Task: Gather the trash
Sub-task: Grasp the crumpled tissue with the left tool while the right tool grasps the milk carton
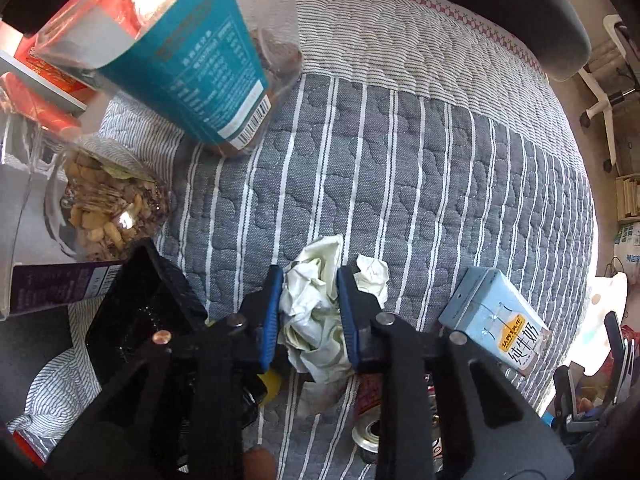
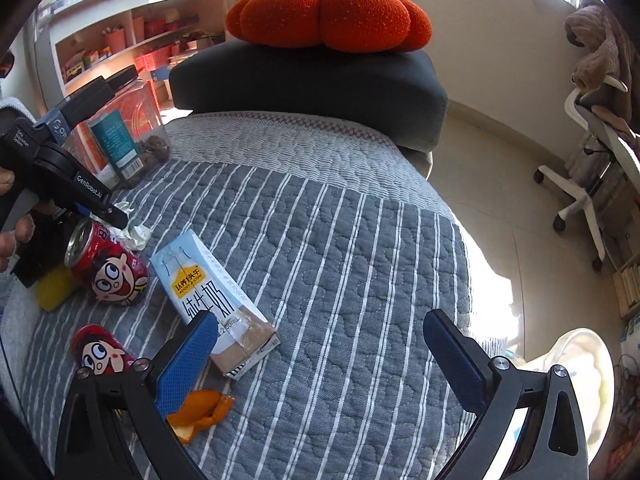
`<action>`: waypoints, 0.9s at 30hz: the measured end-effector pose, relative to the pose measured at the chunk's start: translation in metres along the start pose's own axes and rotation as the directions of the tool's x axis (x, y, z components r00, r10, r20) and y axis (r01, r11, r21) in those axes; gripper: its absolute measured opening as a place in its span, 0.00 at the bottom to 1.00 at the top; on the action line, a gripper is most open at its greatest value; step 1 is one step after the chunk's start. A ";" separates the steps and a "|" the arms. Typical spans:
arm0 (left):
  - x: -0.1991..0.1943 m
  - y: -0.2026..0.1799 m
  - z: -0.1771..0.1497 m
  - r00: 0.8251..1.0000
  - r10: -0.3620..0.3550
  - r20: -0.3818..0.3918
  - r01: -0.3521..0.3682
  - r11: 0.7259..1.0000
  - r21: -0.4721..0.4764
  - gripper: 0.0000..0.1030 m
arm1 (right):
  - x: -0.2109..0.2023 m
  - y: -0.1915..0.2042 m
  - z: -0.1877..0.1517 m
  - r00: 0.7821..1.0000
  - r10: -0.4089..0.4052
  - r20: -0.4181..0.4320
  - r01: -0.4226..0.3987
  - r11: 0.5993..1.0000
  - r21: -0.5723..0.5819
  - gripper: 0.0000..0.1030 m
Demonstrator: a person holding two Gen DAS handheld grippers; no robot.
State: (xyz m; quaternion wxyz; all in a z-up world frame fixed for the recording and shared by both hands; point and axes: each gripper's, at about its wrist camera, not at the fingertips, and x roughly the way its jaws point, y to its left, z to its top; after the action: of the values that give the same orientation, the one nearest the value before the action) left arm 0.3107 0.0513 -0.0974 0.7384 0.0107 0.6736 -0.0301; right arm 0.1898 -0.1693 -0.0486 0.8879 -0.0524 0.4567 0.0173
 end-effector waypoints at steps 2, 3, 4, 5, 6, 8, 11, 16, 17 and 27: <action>-0.011 -0.004 -0.011 0.999 -0.002 0.043 0.003 1.000 -0.001 0.27 | 0.009 0.004 0.000 0.999 0.027 -0.020 -0.028 1.000 -0.013 1.00; -0.020 -0.004 -0.016 0.997 -0.011 0.073 0.012 1.000 -0.009 0.27 | 0.013 0.006 0.000 0.999 0.039 -0.028 -0.039 0.999 -0.015 1.00; -0.029 -0.003 -0.020 0.994 -0.016 0.109 0.017 1.000 -0.016 0.27 | 0.016 0.007 0.000 0.998 0.049 -0.033 -0.050 0.999 -0.018 1.00; -0.043 -0.003 -0.025 0.986 -0.012 0.168 0.016 1.000 -0.020 0.27 | 0.019 0.009 0.000 0.998 0.060 -0.037 -0.061 0.998 -0.022 1.00; -0.058 -0.005 -0.033 0.973 -0.002 0.233 0.007 1.000 -0.021 0.27 | 0.021 0.011 0.000 0.997 0.070 -0.038 -0.071 0.997 -0.026 1.00; -0.092 -0.006 -0.051 0.929 0.017 0.370 -0.011 1.000 -0.017 0.27 | 0.024 0.015 0.000 0.996 0.085 -0.035 -0.087 0.995 -0.039 1.00; -0.137 -0.007 -0.088 0.846 0.001 0.533 -0.013 1.000 0.018 0.27 | 0.027 0.025 0.000 0.994 0.108 -0.024 -0.109 0.992 -0.069 1.00; -0.153 -0.005 -0.138 0.803 -0.107 0.586 0.098 0.994 0.047 0.28 | 0.032 0.043 0.001 0.986 0.163 -0.023 -0.164 0.978 -0.125 1.00; -0.149 -0.008 -0.143 0.803 -0.120 0.583 0.121 0.992 0.038 0.28 | 0.034 0.047 0.001 0.986 0.166 -0.027 -0.168 0.976 -0.136 1.00; -0.115 0.014 -0.124 0.806 -0.193 0.559 0.261 0.964 -0.043 0.29 | 0.056 0.054 -0.005 0.986 0.148 -0.075 -0.156 0.981 -0.118 0.54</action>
State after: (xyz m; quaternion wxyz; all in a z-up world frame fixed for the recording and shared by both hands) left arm 0.1782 0.0754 0.0054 0.8909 -0.1225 0.4298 -0.0804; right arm 0.2141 -0.1170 -0.1017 0.8635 -0.0727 0.4864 0.1117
